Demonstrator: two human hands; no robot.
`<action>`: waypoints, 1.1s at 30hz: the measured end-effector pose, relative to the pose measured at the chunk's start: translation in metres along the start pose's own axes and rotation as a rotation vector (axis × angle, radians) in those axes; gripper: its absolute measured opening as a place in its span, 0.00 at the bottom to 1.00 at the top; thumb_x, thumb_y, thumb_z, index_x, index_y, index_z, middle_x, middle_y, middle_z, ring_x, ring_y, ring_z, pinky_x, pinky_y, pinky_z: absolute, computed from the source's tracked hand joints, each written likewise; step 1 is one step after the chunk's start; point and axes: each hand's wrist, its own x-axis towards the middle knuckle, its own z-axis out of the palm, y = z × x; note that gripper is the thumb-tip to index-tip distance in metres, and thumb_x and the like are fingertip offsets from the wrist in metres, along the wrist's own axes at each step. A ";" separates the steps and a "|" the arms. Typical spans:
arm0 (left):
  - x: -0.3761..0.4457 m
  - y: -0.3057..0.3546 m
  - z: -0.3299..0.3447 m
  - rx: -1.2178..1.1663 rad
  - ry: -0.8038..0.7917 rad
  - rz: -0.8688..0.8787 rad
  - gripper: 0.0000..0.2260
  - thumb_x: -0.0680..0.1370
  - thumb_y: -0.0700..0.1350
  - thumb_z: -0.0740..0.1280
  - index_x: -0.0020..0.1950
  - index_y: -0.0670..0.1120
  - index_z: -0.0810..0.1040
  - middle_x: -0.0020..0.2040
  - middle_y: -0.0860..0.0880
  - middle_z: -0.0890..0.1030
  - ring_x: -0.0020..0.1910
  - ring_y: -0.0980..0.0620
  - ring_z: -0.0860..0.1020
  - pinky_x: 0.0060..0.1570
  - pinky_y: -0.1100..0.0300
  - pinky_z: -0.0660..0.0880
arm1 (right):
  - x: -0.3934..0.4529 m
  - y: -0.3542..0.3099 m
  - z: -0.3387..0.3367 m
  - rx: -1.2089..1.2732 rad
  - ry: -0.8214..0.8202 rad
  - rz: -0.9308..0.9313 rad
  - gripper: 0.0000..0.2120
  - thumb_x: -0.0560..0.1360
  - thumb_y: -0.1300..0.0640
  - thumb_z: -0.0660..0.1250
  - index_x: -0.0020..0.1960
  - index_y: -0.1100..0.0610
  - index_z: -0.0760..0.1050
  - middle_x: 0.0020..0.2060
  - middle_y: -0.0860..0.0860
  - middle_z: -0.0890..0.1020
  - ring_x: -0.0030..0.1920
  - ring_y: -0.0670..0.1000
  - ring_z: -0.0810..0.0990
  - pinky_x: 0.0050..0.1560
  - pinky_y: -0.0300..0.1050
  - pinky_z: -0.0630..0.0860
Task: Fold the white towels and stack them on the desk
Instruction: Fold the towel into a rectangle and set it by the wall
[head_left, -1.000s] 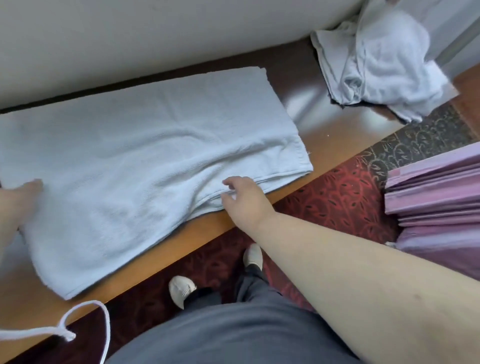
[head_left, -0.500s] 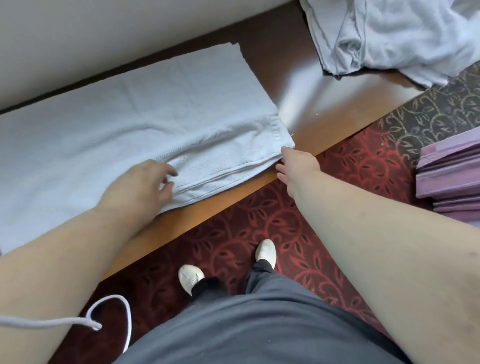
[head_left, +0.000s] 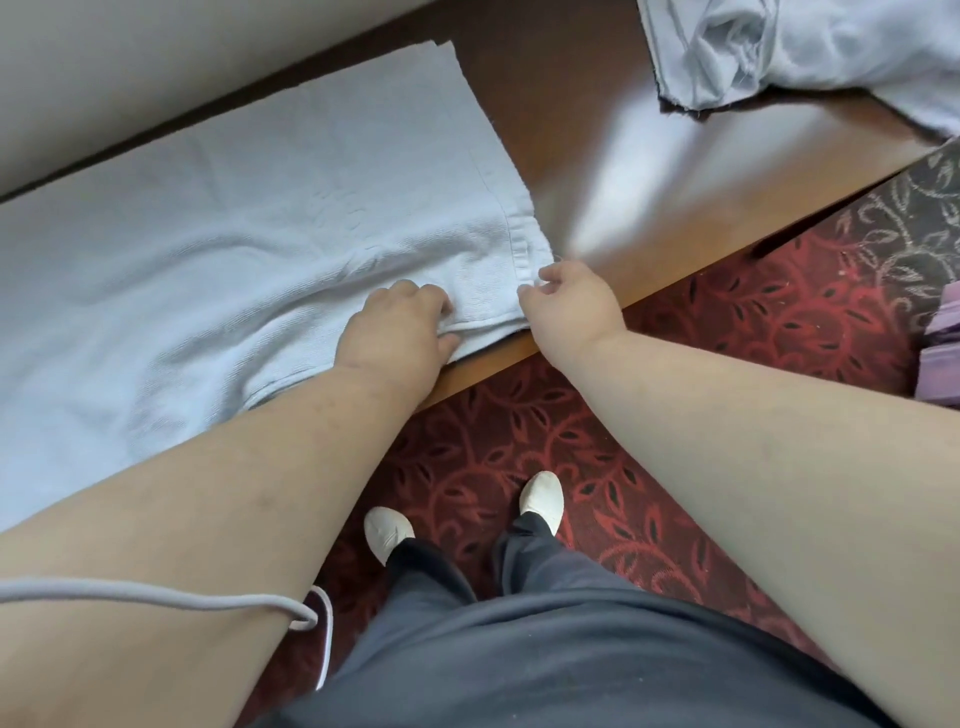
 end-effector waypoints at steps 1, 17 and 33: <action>0.001 0.003 0.001 0.049 0.015 0.014 0.15 0.78 0.56 0.66 0.63 0.54 0.73 0.58 0.50 0.74 0.58 0.45 0.72 0.52 0.49 0.74 | 0.001 0.000 -0.001 -0.036 -0.038 0.001 0.23 0.77 0.48 0.65 0.70 0.53 0.70 0.59 0.49 0.80 0.57 0.52 0.79 0.60 0.48 0.76; -0.019 0.045 -0.013 -0.024 0.269 0.124 0.09 0.79 0.40 0.64 0.59 0.42 0.75 0.52 0.42 0.75 0.51 0.39 0.74 0.44 0.44 0.76 | 0.013 -0.043 -0.026 0.365 -0.141 0.084 0.06 0.73 0.53 0.69 0.49 0.51 0.75 0.45 0.52 0.83 0.41 0.55 0.83 0.43 0.49 0.81; -0.017 0.044 0.009 -0.081 0.180 0.175 0.10 0.80 0.44 0.63 0.61 0.48 0.76 0.55 0.47 0.76 0.52 0.43 0.73 0.51 0.48 0.73 | 0.020 -0.001 -0.025 0.443 -0.189 0.137 0.10 0.74 0.55 0.68 0.55 0.52 0.75 0.51 0.53 0.83 0.46 0.53 0.84 0.36 0.43 0.80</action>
